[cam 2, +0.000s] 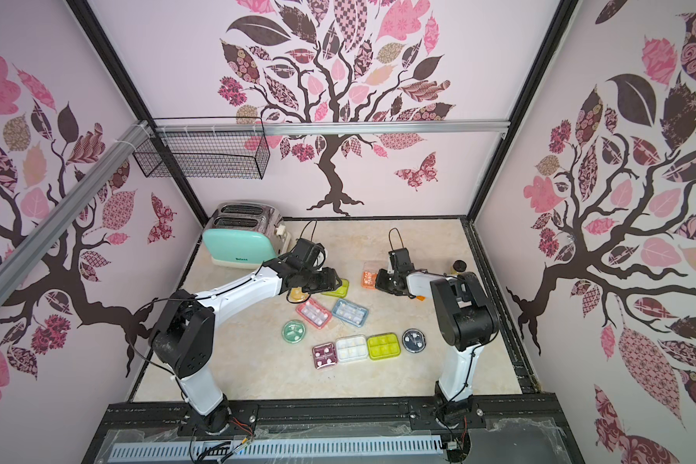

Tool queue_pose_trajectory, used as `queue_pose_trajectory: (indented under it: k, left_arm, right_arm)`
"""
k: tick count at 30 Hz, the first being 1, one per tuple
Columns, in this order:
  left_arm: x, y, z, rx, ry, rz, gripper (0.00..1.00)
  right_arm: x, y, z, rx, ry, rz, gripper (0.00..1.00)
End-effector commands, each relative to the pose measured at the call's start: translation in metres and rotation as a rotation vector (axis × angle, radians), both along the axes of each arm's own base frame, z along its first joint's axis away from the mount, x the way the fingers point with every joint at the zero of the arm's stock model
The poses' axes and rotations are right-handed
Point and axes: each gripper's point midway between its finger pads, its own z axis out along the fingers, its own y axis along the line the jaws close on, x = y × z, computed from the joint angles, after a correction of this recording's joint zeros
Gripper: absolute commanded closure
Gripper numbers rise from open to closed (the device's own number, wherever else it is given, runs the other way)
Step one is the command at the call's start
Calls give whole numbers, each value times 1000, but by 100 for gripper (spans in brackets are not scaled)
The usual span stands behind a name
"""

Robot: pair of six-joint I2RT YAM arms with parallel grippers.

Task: Close pillboxes
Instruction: Move the pillbox to the center of the board.

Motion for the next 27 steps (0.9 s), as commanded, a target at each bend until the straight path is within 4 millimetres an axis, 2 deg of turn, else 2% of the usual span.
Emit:
queue_pose_trajectory:
  k: [1, 6, 12, 18, 22, 26, 27]
  left_arm:
    - [21, -11, 19, -40, -40, 4, 43]
    - [51, -26, 18, -87, -35, 60, 43]
    - [78, -42, 10, -95, -22, 79, 44]
    - [94, -51, -14, -79, 15, 55, 44]
    - [99, -56, -25, -60, 26, 33, 44]
    - [99, -59, -37, -56, 46, 18, 47]
    - [103, -66, -28, -73, 29, 5, 48]
  right_arm:
    - [-18, 0, 1, 17, 10, -16, 85]
    - [-41, 5, 6, 17, 3, 9, 85]
    - [-45, 5, 9, 19, -9, 12, 83]
    - [-45, 5, 27, 8, -38, 38, 66]
    - [-56, 2, 41, -15, -39, 73, 52]
    - [-71, -1, 44, -17, -42, 89, 50]
    - [-75, -2, 43, -13, -39, 91, 50]
